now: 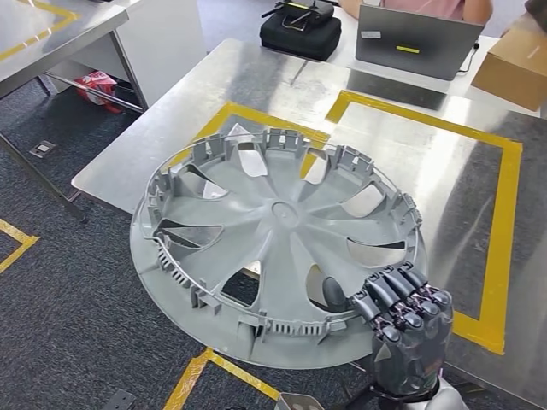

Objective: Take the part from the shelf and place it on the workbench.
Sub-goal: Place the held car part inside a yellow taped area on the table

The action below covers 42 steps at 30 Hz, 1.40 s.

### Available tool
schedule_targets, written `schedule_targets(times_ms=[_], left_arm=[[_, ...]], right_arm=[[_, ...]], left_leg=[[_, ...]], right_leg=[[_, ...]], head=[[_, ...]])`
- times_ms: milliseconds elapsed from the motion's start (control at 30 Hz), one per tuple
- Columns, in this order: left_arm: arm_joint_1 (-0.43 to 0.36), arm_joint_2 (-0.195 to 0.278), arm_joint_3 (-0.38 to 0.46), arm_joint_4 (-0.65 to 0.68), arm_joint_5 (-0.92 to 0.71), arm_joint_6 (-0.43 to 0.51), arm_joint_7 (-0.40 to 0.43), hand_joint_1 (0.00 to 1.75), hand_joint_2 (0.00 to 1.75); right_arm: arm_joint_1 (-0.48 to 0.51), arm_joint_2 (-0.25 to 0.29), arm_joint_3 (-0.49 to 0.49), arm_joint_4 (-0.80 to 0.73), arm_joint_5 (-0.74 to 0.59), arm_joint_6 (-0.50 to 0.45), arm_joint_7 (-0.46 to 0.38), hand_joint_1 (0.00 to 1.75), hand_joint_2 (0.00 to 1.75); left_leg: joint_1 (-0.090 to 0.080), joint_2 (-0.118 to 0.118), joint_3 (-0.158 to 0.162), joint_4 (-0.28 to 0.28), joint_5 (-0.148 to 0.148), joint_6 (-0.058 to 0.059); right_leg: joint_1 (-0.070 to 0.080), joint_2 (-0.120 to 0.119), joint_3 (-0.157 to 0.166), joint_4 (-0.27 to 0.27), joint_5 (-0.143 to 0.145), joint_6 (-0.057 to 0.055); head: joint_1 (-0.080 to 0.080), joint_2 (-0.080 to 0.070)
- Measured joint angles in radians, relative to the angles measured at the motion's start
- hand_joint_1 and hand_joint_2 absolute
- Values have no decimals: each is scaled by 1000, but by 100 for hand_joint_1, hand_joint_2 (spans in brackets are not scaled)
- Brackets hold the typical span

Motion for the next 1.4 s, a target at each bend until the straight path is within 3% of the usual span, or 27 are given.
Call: schedule_targets(times_ms=[600,1400], left_arm=[[0,10,-35,-2,29,17,2,0,0],[-25,26,-104,0,111,41,-9,0,0]], right_arm=[[0,0,-15,0,-1,0,-25,175,175],[-4,0,-23,-1,0,0,-40,175,175]], left_leg=[[0,0,70,-108,38,-2],[0,0,87,-141,52,-4]], right_leg=[[0,0,69,-104,36,-2],[0,0,85,-135,51,-4]], head=[[0,0],[0,0]])
